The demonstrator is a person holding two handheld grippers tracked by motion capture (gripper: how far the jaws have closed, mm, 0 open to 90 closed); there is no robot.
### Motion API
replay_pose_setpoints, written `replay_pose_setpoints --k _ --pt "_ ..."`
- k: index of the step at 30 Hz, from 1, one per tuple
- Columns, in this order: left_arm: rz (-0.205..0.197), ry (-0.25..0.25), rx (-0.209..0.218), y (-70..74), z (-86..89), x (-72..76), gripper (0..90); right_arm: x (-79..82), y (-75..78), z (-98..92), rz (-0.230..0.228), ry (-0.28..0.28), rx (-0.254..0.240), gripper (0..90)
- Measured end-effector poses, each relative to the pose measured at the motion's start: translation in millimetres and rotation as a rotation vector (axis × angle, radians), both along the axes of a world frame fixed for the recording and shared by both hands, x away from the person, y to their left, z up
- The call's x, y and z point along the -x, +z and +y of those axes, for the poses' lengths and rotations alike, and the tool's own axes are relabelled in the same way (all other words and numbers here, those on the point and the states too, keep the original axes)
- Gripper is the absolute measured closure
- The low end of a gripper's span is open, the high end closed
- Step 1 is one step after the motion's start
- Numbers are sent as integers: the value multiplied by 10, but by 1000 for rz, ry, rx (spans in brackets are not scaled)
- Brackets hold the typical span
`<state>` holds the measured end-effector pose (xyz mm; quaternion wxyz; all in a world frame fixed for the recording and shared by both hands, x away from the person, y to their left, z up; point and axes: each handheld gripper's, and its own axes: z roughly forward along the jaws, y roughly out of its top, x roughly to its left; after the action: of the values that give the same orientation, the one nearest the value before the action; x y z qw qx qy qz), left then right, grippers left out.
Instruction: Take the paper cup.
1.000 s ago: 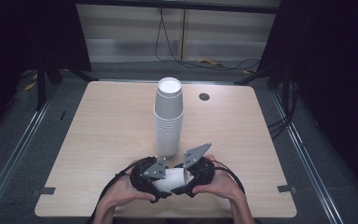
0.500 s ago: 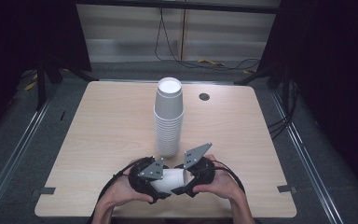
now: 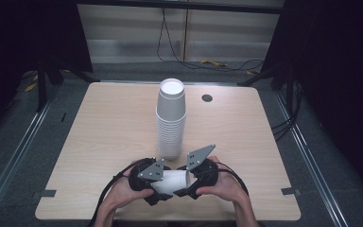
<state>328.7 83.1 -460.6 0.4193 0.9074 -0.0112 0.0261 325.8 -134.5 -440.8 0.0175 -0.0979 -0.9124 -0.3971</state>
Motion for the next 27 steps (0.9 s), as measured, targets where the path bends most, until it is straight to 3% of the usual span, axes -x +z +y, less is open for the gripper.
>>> replay_pose_setpoints --k 5,7,9,11,15,16,23,25,27 --pt "7 4 21 18 27 -14 154 2 10 11 -3 -1 0 253" --pt "19 11 56 46 75 -28 157 -12 -7 2 -2 -7 1 253" --pt "13 23 119 89 142 -28 160 -16 -29 -8 5 -13 4 253" --pt "20 27 150 138 202 -36 149 -12 -42 -25 5 -20 2 252" --pt "7 53 182 184 260 -36 157 -7 -7 -44 3 -26 -24 250" --pt "-5 74 207 198 293 -33 157 -14 -9 -52 -3 -33 -24 249" --pt "5 145 302 166 402 -27 159 -46 -74 -136 -10 -101 -50 243" --pt "19 168 354 147 444 -23 157 -46 -94 -159 -8 -114 -57 243" --pt "37 179 367 131 476 -23 157 -46 -110 -185 -12 -135 -68 242"
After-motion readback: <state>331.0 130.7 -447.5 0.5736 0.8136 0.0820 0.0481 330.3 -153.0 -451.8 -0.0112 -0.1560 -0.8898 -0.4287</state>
